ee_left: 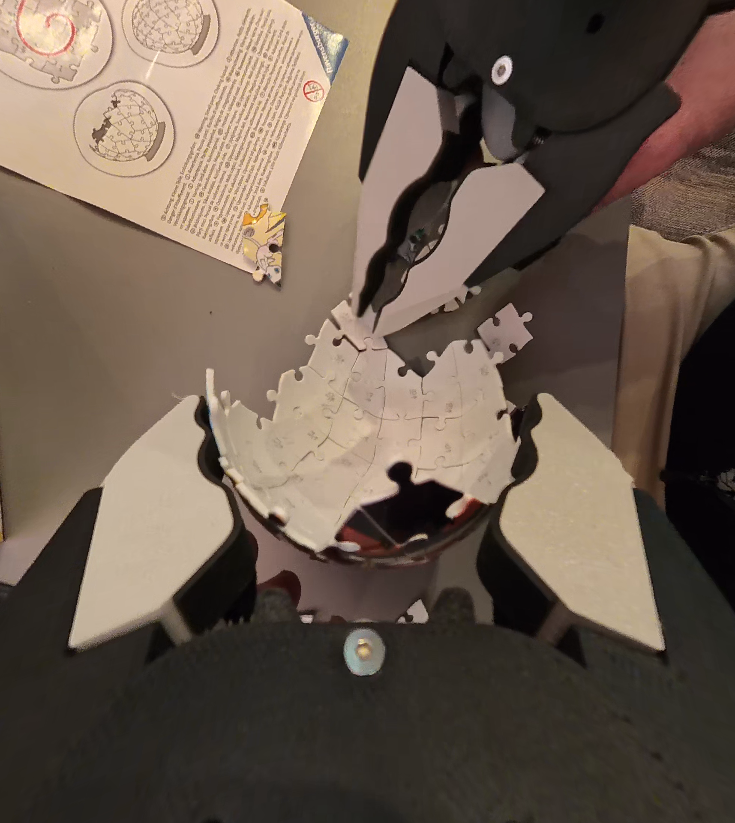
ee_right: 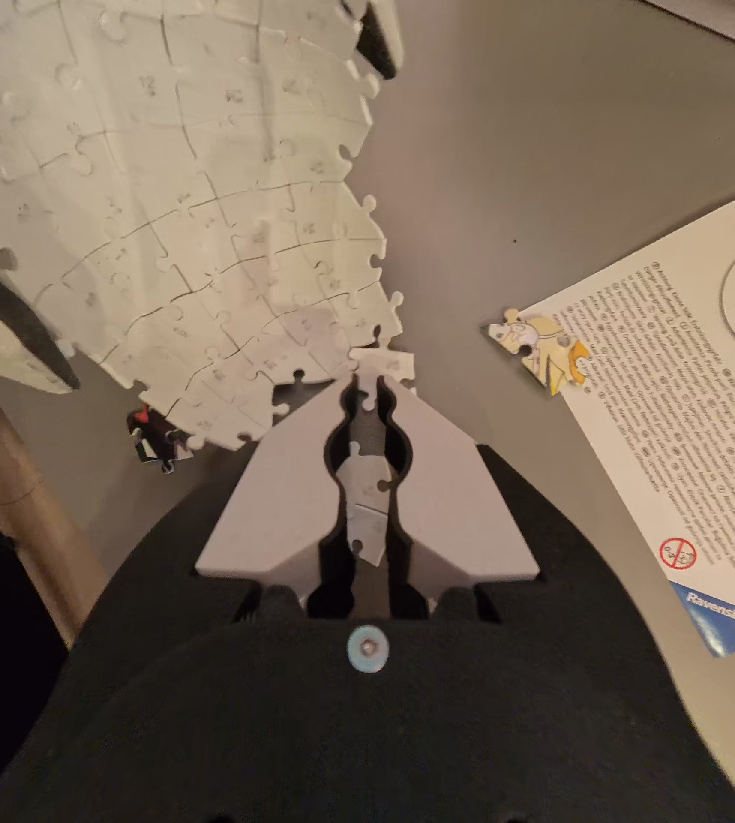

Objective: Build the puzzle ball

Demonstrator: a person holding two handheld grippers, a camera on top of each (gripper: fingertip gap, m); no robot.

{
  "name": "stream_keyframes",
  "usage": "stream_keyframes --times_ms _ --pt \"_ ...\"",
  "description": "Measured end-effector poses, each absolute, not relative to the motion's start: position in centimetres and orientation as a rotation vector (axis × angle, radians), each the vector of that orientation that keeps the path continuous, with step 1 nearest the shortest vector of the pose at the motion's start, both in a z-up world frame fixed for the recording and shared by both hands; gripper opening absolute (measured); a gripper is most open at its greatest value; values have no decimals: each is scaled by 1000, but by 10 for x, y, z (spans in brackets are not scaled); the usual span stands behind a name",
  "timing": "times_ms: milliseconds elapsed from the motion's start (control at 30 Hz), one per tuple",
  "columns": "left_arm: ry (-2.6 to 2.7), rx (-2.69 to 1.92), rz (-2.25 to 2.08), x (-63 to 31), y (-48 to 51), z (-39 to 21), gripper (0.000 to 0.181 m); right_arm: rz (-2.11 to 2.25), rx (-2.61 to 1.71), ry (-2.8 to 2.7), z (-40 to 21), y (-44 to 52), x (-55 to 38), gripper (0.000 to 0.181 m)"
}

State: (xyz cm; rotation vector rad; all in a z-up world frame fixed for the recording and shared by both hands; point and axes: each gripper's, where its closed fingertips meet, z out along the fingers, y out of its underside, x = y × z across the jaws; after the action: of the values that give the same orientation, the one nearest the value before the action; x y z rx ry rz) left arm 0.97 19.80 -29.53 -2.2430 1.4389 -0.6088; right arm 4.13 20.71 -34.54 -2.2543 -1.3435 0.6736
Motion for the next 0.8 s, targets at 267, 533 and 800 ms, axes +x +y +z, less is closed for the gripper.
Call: stream_keyframes --times_ms 267,533,800 --pt "1420 -2236 -590 10 197 -298 127 755 -2278 -1287 -344 218 43 36" --pt "1392 -2218 -569 10 196 -297 127 808 -2286 -1267 -345 219 42 24" --pt "1370 -2185 -556 11 193 -297 127 958 -2291 -1178 -338 219 41 12"
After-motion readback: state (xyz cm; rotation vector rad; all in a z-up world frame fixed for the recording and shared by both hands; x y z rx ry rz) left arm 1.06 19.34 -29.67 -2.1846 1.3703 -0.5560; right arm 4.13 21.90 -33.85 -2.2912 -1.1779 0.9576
